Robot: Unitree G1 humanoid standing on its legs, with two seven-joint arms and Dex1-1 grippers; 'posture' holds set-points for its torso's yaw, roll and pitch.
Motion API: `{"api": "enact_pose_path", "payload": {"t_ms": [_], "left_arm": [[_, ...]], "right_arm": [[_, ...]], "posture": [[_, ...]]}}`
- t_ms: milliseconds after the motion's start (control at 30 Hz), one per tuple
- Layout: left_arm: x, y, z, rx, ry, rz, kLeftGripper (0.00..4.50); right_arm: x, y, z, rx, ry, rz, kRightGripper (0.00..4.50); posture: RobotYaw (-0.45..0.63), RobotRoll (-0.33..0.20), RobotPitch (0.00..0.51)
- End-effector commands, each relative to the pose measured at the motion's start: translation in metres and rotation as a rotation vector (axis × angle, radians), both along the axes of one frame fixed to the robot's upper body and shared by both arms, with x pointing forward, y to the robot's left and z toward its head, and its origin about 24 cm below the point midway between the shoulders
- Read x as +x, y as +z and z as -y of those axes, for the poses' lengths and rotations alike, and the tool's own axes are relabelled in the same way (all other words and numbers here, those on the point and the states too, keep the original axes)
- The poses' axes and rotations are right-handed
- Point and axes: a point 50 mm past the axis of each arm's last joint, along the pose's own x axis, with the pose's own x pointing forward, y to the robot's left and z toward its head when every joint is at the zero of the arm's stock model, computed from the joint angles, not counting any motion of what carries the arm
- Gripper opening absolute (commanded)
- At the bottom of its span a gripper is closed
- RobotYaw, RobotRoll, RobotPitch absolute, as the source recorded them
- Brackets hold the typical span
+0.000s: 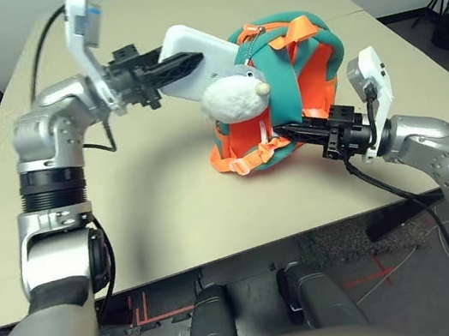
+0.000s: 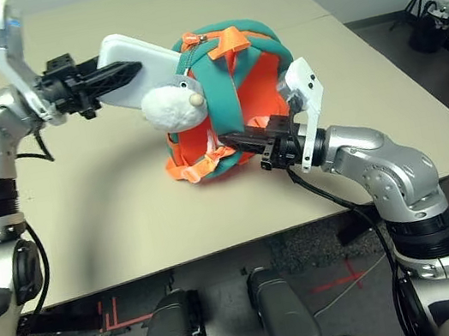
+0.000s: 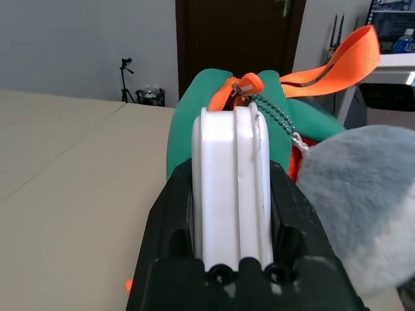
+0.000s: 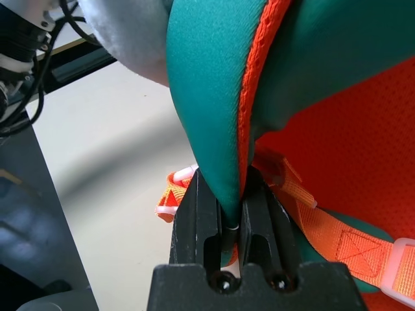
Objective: Put the pencil case into the backpack and zip it.
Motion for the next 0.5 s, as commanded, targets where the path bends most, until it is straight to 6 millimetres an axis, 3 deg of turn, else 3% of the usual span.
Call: {"api": "enact_pose_path", "payload": {"t_ms": [33, 333, 500], "left_arm": [[0.002, 0.001, 0.015, -0.008, 0.004, 0.054, 1.27], [0.009, -0.022, 0.039, 0.020, 0.017, 0.034, 1.27], [0.009, -0.023, 0.031, 0.015, 0.037, 0.011, 3.05]], "right_arm": [[-0.005, 0.003, -0.007, -0.003, 0.057, -0.001, 0.03], [-0.005, 0.003, -0.007, -0.008, 0.049, 0.004, 0.03], [-0.005, 0.002, -0.007, -0.007, 0.047, 0.004, 0.03]], "posture": [[-0.14, 0.000, 0.128], [-0.15, 0.000, 0.120], [-0.14, 0.000, 0.122]]}}
